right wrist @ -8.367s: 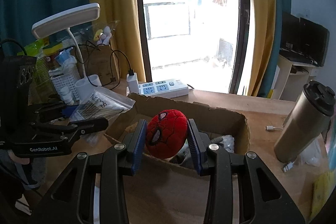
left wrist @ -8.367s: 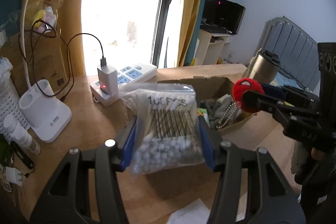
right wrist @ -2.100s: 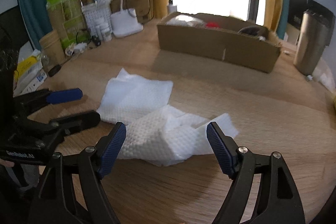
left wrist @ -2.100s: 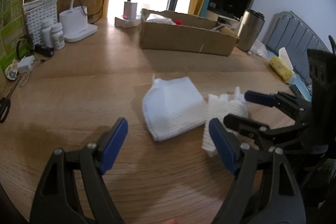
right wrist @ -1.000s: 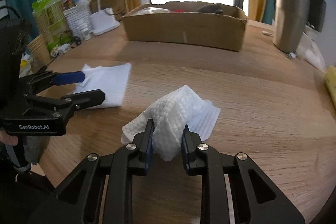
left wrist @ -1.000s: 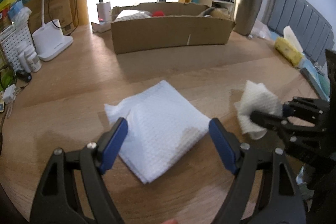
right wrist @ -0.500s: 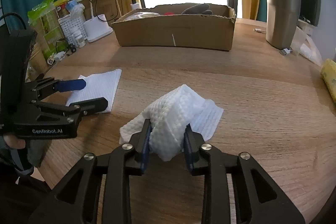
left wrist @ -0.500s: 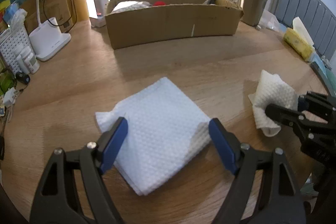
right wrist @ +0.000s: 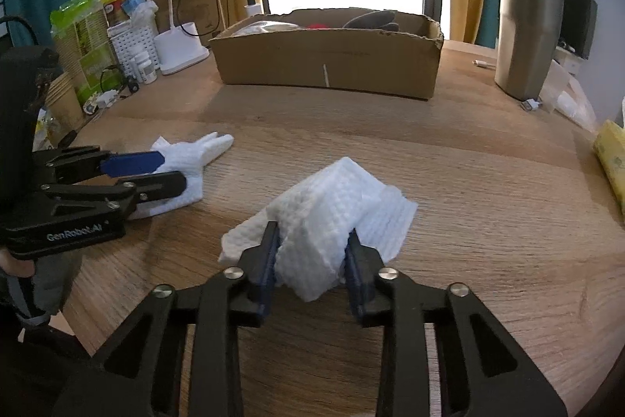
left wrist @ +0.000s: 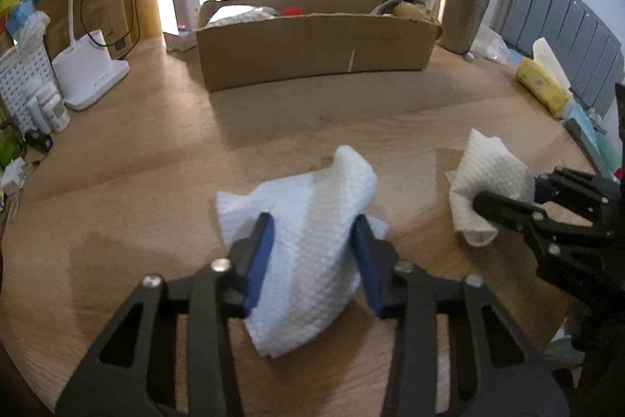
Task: Organize soft objects
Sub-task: 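Grasp one white cloth with the right tool while the left tool grasps the other, then carry both white cloths over the box and lower them inside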
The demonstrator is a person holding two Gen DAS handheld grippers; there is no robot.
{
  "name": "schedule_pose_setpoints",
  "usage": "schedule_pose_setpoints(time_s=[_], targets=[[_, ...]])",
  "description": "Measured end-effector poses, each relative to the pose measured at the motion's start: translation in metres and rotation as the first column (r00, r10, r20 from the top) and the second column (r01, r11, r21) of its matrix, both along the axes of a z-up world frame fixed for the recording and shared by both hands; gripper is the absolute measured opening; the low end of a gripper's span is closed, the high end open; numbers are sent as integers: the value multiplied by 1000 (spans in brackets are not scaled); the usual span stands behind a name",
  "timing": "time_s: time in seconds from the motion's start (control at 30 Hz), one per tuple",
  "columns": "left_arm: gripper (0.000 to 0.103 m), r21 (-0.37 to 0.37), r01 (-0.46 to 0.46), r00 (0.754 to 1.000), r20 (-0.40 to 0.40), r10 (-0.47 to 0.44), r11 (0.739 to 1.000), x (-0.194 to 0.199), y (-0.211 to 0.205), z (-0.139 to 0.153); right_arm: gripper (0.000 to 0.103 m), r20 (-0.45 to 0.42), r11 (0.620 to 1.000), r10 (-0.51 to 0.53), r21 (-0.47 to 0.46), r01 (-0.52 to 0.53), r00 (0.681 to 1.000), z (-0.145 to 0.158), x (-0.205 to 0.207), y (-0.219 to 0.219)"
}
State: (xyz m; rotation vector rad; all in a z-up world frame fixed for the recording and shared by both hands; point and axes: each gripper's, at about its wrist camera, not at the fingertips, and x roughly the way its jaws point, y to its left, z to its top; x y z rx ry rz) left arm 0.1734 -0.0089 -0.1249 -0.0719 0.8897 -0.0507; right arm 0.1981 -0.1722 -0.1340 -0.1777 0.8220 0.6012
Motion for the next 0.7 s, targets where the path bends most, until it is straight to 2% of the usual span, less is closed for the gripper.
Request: schedule_pose_setpoints(time_s=[0.03,0.17,0.3,0.7], targets=[[31,-22,3,1000,-2,-3,1000,-1,1,1,25,-1,1000,1,-1,-1,1000,0,0,0],[26,-128,26,1000,-5,-27,991,-6,6,5,23,3,1000,13,-8,-13,1000,2,-2,2],[19,-137,34,999,13,-33,990,-10,5,11,23,21,1000,22,-5,-21,1000,10,-4,4],[12,-151,72,995,72,-61,986,-15,1,40,23,76,999,38,3,-38,996,36,-2,5]])
